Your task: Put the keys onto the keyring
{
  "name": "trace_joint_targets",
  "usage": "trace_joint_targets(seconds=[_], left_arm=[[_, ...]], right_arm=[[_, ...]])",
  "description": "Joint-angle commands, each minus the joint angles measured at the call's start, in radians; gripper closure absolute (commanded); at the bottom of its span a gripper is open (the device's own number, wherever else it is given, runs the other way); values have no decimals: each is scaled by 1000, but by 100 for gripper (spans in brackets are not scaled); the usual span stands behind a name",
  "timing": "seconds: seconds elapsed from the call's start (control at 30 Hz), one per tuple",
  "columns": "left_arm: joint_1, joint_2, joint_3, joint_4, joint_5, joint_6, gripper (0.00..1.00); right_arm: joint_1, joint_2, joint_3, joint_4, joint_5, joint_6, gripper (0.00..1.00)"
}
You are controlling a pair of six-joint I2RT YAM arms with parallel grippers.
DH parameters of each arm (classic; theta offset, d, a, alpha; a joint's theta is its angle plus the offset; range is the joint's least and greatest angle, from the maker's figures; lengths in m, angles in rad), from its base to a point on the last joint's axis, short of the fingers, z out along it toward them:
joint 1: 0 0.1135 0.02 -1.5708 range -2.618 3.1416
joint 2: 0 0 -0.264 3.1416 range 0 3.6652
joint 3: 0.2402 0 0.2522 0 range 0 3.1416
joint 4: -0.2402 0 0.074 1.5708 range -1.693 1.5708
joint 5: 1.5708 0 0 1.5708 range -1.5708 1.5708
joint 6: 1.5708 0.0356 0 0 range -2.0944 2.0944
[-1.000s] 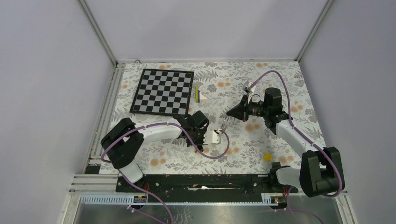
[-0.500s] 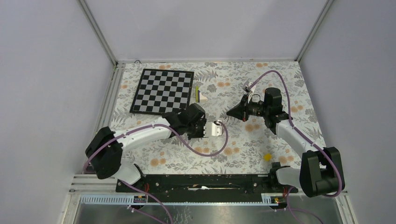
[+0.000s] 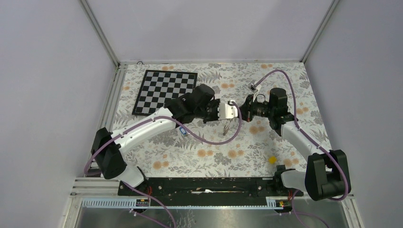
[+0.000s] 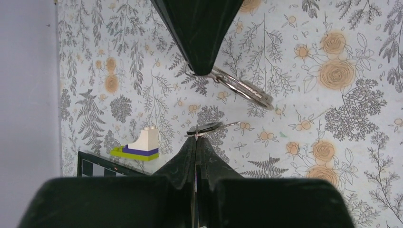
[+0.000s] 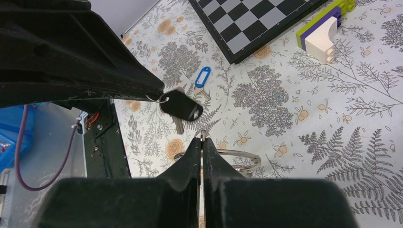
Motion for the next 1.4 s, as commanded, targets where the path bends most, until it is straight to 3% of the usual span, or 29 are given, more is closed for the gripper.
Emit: trace_joint_targets(seconds=[0.0,0.47,0.63,1.37], left_arm=[[2,30,68,9,-9,-15,100],[-102,33,30,92,-269,2,100],[-118,20,11,122,-300,2,100],[-134,-48,-64,169,-326,68,100]], right_arm=[[10,-4,44,73,-22,68,100],[17,47,9,277,-134,254,100],[18,61,-23,387,-172,325,100],[34,146,-33,535,-208,491,100]])
